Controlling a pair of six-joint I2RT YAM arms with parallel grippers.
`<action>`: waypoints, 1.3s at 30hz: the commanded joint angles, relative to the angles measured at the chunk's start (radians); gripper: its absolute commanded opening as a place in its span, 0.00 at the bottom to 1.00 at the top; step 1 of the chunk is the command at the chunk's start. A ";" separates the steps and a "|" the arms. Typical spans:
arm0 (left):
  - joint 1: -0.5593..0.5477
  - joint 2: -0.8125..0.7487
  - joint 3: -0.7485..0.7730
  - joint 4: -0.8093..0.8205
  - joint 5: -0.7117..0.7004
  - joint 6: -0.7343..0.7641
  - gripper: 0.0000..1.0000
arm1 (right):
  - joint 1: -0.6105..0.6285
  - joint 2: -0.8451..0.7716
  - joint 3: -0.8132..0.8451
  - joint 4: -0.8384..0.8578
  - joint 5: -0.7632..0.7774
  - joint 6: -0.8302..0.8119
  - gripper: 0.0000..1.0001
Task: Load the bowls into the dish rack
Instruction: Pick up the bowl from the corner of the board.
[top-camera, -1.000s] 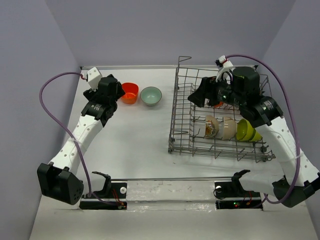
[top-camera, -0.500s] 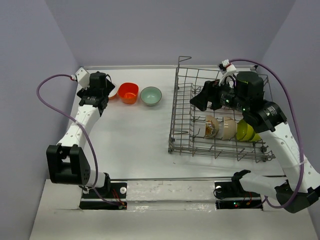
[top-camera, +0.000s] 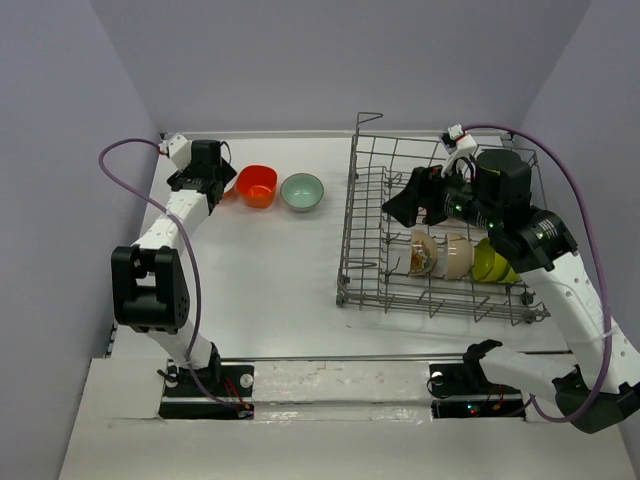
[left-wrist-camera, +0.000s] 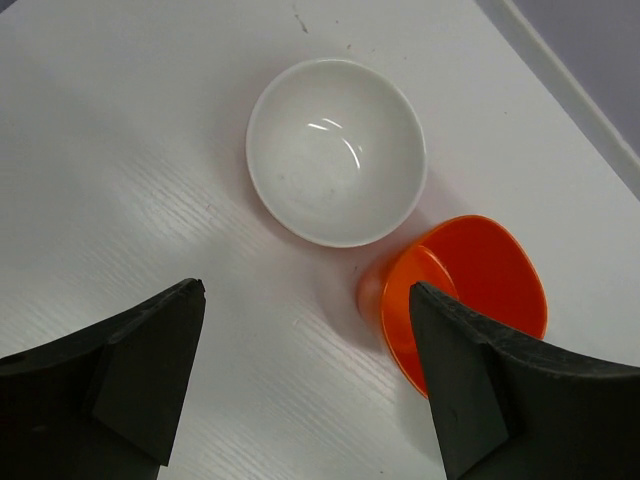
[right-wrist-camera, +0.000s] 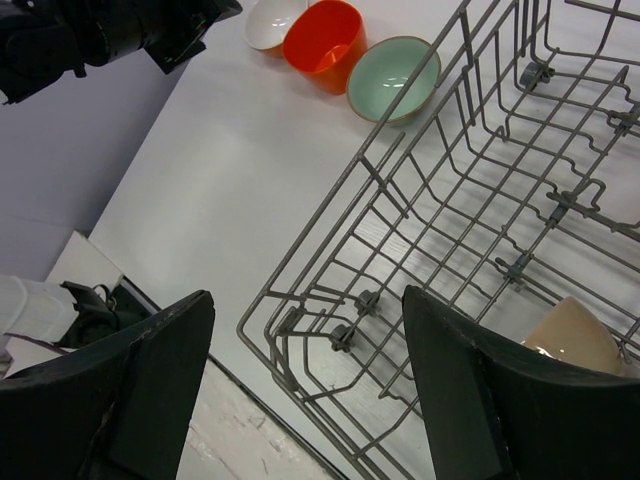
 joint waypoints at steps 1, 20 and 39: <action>0.036 0.022 0.047 -0.015 -0.046 -0.007 0.91 | 0.010 -0.018 -0.001 0.038 -0.020 0.011 0.81; 0.145 0.293 0.212 0.000 0.052 -0.036 0.88 | 0.010 0.000 -0.021 0.052 -0.062 0.022 0.82; 0.147 0.356 0.176 0.089 0.082 -0.010 0.83 | 0.010 -0.001 -0.027 0.052 -0.070 0.022 0.83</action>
